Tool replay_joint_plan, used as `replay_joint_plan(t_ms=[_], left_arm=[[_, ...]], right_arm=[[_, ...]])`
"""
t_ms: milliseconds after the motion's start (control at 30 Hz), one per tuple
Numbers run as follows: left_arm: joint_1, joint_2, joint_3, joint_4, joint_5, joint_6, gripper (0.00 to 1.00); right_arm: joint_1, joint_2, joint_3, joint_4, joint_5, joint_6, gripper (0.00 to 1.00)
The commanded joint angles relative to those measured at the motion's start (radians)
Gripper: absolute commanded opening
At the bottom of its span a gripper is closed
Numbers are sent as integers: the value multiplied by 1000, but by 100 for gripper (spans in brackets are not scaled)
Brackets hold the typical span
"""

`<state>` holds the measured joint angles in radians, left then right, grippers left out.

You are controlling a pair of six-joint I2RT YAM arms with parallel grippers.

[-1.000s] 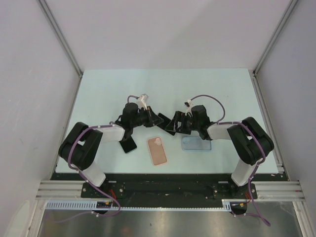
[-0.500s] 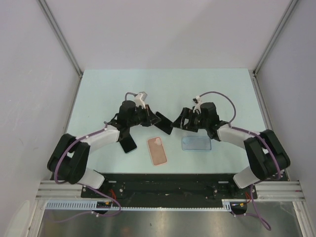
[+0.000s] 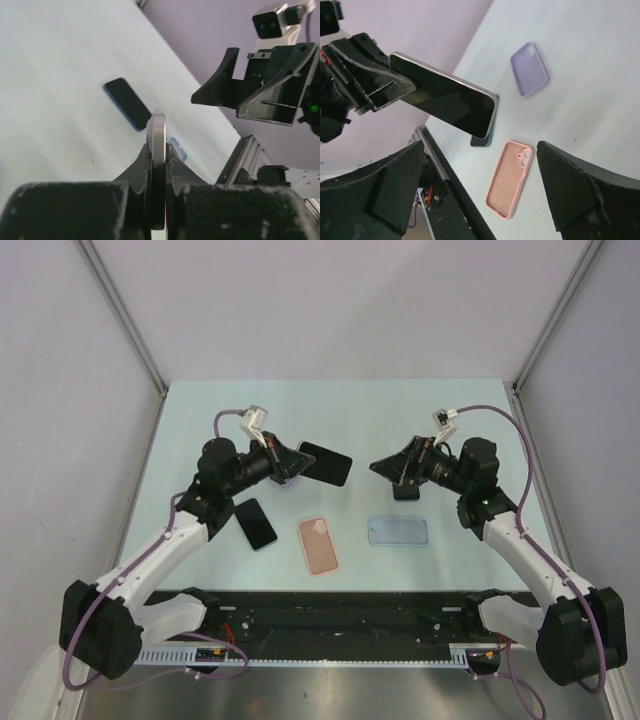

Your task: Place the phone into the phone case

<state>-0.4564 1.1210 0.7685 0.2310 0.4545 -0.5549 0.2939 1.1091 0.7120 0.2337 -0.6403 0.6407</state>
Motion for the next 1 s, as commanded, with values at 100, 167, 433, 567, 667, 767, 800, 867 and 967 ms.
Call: replay_joint_plan(t_ms=[100, 167, 433, 567, 667, 767, 800, 867, 967], left_arm=[[13, -161, 58, 112, 130, -118, 0], [13, -182, 58, 178, 188, -166, 0], [13, -197, 22, 436, 283, -375, 0], [13, -193, 6, 481, 289, -410, 0], [12, -187, -3, 501, 289, -430, 0], [10, -184, -21, 525, 280, -444, 0], [10, -181, -26, 530, 277, -450, 0], [10, -179, -35, 542, 273, -456, 0], [5, -164, -40, 557, 285, -467, 0]], right_arm=[[-7, -97, -51, 300, -216, 170, 99], [1, -107, -63, 403, -239, 209, 99], [99, -132, -63, 544, -236, 261, 98], [131, -123, -63, 593, -223, 296, 95], [146, -106, -63, 653, -223, 338, 90], [157, -95, -63, 693, -223, 364, 87], [160, -95, -62, 700, -222, 367, 86], [166, -100, -63, 704, -214, 370, 82], [191, -106, -63, 696, -188, 358, 73]])
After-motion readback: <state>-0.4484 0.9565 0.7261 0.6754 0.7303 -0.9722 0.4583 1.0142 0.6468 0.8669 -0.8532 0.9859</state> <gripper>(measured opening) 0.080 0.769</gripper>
